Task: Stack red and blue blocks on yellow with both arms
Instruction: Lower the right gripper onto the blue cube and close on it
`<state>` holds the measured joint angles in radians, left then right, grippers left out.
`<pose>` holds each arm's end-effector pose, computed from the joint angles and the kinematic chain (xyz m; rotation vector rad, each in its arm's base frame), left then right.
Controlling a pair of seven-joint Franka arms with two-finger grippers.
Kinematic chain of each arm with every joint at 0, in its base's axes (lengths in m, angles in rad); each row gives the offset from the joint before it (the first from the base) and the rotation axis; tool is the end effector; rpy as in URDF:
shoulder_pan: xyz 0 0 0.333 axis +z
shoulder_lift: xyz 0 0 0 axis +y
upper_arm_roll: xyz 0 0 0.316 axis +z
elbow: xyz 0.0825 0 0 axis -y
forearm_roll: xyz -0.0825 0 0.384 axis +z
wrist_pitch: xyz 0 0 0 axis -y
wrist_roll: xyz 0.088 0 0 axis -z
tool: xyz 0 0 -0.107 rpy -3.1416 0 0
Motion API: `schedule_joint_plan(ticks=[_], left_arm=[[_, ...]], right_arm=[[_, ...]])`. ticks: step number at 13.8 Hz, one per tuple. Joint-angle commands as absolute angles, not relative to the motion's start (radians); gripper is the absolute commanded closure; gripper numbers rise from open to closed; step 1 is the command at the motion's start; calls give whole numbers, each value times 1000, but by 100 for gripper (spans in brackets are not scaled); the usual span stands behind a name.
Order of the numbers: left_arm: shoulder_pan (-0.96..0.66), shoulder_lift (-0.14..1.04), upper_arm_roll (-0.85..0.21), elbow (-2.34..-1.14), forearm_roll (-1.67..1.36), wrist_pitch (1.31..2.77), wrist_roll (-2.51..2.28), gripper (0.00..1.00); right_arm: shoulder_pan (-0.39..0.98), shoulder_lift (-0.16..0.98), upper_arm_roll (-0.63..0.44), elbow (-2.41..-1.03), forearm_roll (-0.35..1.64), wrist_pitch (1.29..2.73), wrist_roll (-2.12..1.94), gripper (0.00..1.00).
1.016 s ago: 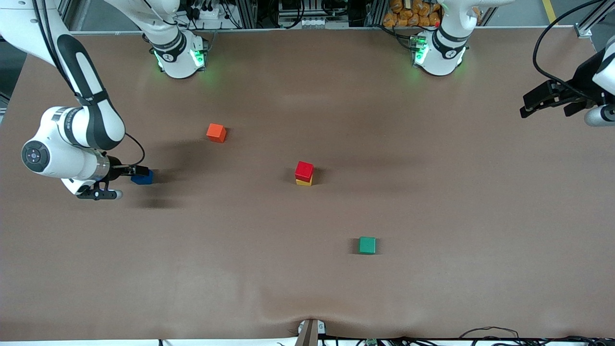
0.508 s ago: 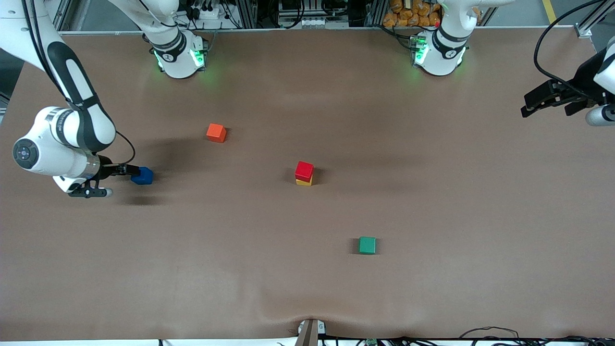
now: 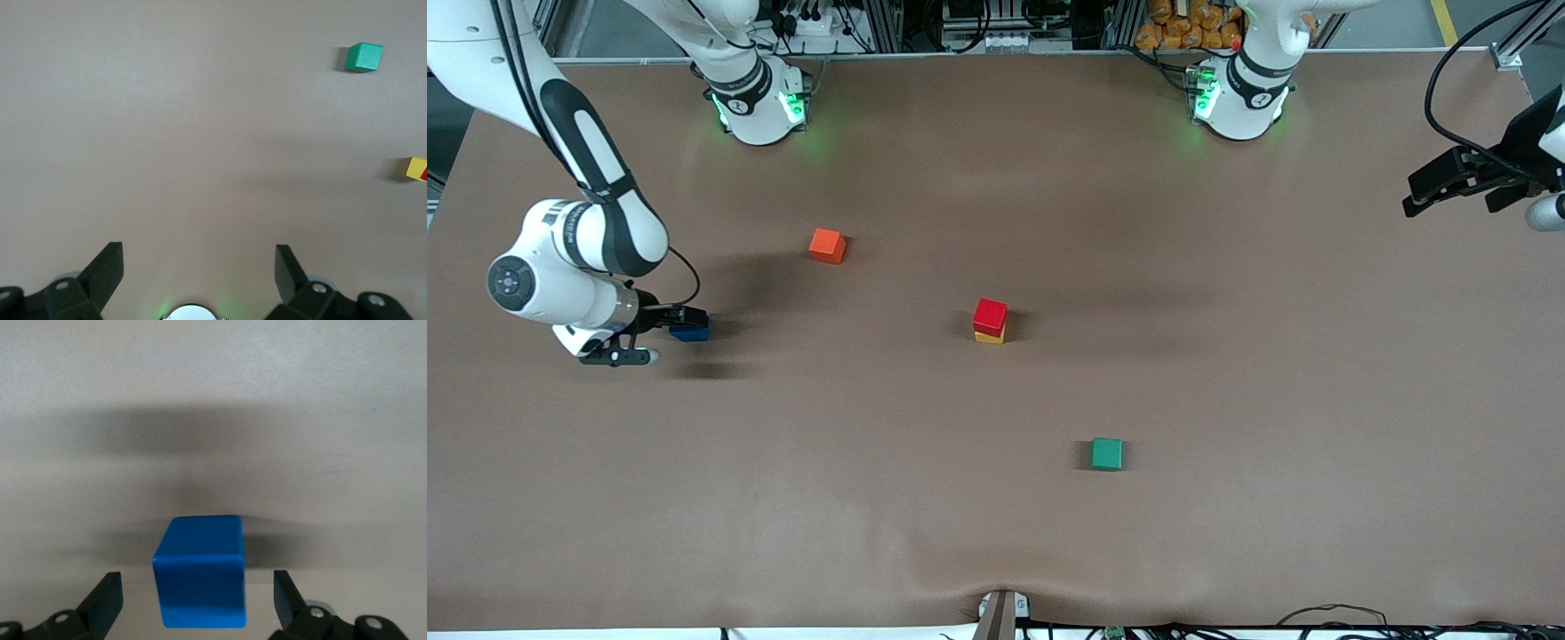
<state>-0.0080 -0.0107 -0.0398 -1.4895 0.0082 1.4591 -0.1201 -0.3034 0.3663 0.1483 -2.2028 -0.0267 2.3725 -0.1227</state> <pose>0.5392 -0.0250 0.6586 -3.1292 -0.1145 0.0296 0.5273 -0.0809 0.2004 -3.0651 0.0245 0.2847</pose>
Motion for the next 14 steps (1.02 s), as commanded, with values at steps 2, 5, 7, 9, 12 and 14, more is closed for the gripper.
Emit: schedule_joint_plan(ticks=[2,5,7,9,12,14], left_arm=[[-3,-35,-38,-1479,15,1450,-107,0],[17,-35,-34,-1476,12,1443,-101,0],[17,-34,-34,-1476,14,1443,-98,0],[17,-34,-32,-1476,14,1443,-97,0],[18,-34,-32,-1473,14,1443,-95,0],[18,-34,-31,-1473,17,1443,-95,0]], right_arm=[[-304,353,149,-2233,-38,2401,-117,16],[-308,353,149,-2233,-40,2393,-149,77],[-336,354,150,-2232,-38,2387,-190,100],[-338,348,152,-2223,-35,2347,-199,100],[-331,336,158,-2149,-31,2196,-193,100],[-324,315,164,-2096,-31,2104,-199,100]])
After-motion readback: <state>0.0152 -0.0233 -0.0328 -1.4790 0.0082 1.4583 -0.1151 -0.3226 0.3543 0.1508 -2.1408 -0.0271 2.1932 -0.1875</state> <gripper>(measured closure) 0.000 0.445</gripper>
